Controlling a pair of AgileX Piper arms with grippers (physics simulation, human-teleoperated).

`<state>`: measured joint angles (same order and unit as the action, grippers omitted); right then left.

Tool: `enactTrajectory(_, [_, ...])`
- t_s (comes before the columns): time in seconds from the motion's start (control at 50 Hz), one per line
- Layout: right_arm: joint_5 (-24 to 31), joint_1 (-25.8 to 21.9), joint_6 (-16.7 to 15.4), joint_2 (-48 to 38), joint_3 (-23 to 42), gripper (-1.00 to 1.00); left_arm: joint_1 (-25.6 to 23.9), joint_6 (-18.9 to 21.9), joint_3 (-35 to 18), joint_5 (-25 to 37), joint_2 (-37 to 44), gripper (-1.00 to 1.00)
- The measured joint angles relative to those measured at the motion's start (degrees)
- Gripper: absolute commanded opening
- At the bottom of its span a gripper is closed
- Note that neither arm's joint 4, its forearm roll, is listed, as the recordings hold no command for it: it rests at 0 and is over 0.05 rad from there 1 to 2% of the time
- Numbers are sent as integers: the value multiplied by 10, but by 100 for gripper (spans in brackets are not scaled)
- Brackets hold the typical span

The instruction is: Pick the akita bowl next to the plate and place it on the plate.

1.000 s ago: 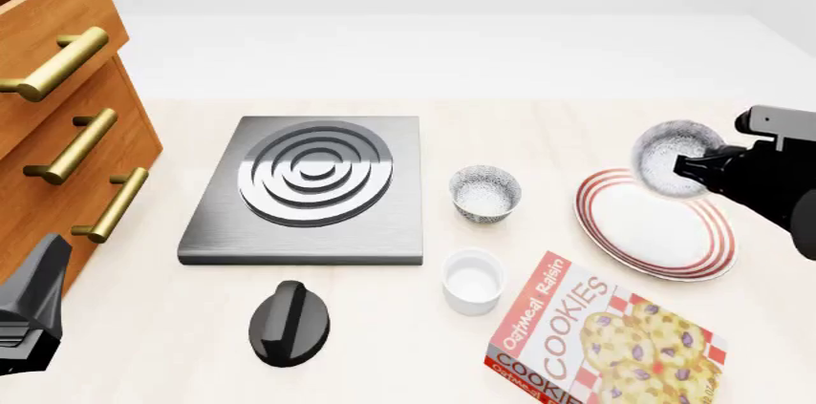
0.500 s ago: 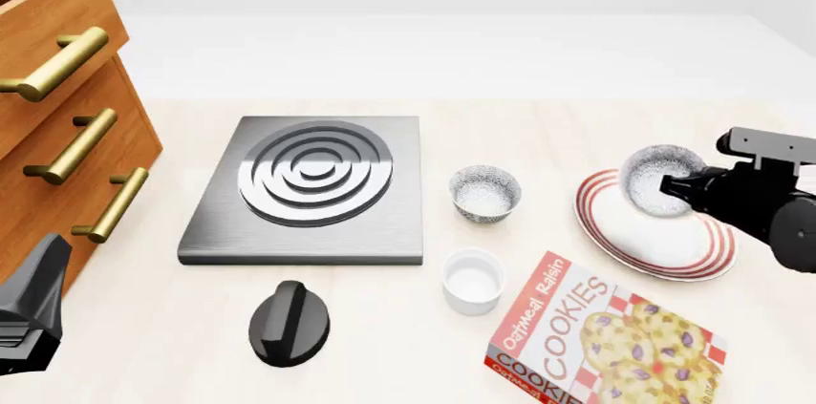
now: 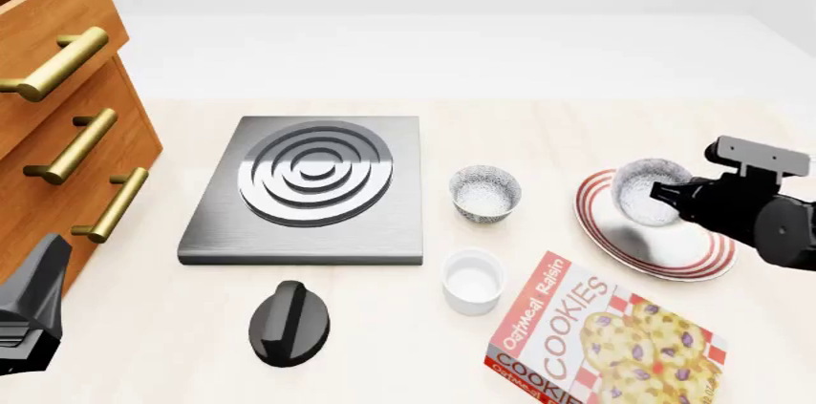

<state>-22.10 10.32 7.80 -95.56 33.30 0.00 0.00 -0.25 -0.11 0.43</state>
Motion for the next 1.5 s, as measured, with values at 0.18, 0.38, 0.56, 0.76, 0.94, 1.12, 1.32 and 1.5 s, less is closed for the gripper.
enactTrajectory(0.18, [3, 2, 6, -8, 4, -100, 0, 0, 0, 0, 0, 100])
enactTrajectory(0.38, [3, 6, 8, -19, 6, -100, 0, 0, 0, 0, 0, 100])
enactTrajectory(0.56, [3, 10, 6, -30, 10, -100, 0, 0, 0, 0, 0, 100])
enactTrajectory(0.76, [5, 14, 6, -35, 14, -100, 0, 0, 0, 0, 0, 100])
enactTrajectory(0.94, [6, 17, 5, -39, 16, -100, 0, 0, 0, 0, 0, 100])
enactTrajectory(1.12, [7, 21, 3, -42, 18, 100, 0, 0, 0, 0, 0, 100])
enactTrajectory(1.32, [8, 25, 0, -46, 21, 100, 0, 0, 0, 0, 0, 100])
enactTrajectory(1.5, [12, 26, 2, -43, 23, 100, 0, 0, 0, 0, 0, 100])
